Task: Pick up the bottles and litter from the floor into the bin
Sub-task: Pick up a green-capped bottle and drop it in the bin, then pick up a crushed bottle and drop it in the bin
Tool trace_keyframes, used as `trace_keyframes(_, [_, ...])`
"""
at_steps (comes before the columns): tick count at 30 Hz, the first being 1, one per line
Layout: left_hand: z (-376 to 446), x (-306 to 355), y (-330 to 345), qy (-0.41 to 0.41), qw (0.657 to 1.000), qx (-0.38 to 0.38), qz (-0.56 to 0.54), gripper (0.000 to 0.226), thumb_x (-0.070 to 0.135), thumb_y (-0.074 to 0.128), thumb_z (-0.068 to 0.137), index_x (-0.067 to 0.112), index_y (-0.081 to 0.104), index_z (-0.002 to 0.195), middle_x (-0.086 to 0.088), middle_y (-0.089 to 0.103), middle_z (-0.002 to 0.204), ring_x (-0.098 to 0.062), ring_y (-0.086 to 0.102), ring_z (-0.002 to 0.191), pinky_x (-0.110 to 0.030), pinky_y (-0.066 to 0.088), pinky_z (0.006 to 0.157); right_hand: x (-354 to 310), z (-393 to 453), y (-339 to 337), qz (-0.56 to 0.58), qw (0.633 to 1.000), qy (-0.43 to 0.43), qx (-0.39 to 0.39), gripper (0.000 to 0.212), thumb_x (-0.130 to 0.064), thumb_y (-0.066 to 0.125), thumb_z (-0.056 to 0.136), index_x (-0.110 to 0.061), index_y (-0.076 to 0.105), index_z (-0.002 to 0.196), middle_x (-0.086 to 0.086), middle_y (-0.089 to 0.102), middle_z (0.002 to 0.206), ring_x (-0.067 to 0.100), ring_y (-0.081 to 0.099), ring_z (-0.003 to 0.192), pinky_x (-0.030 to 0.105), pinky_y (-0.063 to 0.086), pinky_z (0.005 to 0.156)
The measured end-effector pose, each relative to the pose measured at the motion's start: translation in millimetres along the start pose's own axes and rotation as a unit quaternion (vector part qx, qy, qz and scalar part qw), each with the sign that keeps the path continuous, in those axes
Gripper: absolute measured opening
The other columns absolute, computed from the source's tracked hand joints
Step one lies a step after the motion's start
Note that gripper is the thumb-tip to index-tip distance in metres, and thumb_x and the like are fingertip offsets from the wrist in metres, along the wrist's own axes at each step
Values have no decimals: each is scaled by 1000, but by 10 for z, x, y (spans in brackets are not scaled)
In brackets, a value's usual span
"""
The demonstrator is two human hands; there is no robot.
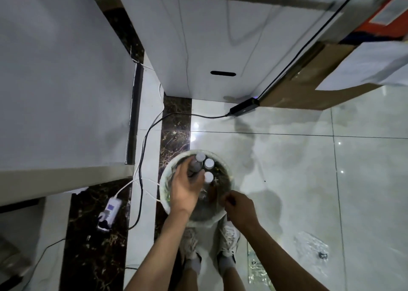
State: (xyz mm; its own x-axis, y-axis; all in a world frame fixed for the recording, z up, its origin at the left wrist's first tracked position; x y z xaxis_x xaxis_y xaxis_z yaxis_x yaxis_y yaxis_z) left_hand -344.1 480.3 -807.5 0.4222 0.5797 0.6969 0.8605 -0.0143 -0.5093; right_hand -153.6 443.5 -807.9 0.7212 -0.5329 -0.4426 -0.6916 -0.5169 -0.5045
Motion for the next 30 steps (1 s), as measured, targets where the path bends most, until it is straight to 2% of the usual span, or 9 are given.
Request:
trace_keyframes(6, [312,321,-153,17,998,-7,-63,42,29,65,93,33,55,133,11,56,136,-10,52,127,-41,45,108,-54,232,-20,162,975,112,102,16,-17,63,84,-25,71,96,0,74,99,23,67,96,35,52,87])
trace_keyframes(9, [330,439,-175,39,998,-15,-46,43,22,64,94,26,55,136,7,56,138,-8,52,127,-35,44,108,30,242,50,189,963,173,87,31,-21,64,83,-21,62,114,4,70,108,29,63,106,40,50,93])
trace_keyframes(12, [285,554,-157,64,997,-39,-33,41,17,62,95,22,57,136,9,55,133,22,51,106,-4,44,90,5,226,38,125,977,167,39,36,-21,62,84,-16,59,120,9,68,116,32,60,112,32,45,90])
trace_keyframes(14, [266,624,-144,75,996,-48,0,40,17,61,96,22,58,135,10,55,131,29,48,96,7,35,78,-85,239,4,75,988,133,3,33,-21,59,85,-18,63,117,9,68,118,31,60,112,28,43,84])
trace_keyframes(16, [253,720,-125,84,994,-65,38,40,21,60,96,27,57,136,14,55,130,15,51,94,4,35,74,-205,246,-60,59,993,99,-19,32,-24,59,85,-20,65,116,7,67,120,28,60,112,24,39,80])
trace_keyframes(20, [260,923,-109,125,985,-79,92,41,28,59,95,33,56,135,9,59,134,-8,58,107,-24,47,88,-436,249,-275,78,994,73,-18,33,-21,61,86,-20,65,119,2,64,127,22,57,117,23,39,88])
trace_keyframes(22, [236,1043,-127,130,982,-84,107,39,31,57,92,35,57,131,5,61,132,-15,60,112,-31,50,89,-537,237,-365,80,994,69,-12,31,-20,62,86,-21,67,116,0,64,126,19,58,115,20,37,82])
trace_keyframes(27, [-9,1354,-267,116,970,-139,162,34,31,58,90,38,60,123,2,62,126,-19,62,103,-32,51,89,-737,-120,-648,109,993,51,3,30,-19,64,84,-18,67,114,4,68,118,21,64,102,26,48,91])
trace_keyframes(30, [-330,1732,-309,119,942,-200,243,30,32,56,92,35,63,121,3,67,111,-18,63,94,-25,48,86,-850,-571,-1046,109,993,16,43,32,-25,64,84,-21,67,115,2,68,117,19,62,102,22,43,82])
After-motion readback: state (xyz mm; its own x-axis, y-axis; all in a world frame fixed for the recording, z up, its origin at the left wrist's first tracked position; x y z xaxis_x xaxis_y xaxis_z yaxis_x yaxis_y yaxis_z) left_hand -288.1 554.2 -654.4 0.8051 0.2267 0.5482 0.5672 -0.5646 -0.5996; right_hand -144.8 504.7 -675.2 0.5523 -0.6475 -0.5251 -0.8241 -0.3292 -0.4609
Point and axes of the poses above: each hand's wrist, its own z-axis towards the middle knuckle, its own y-axis out of the palm, x = y × z, the point moved 8 cm from there along z, towards the middle knuckle
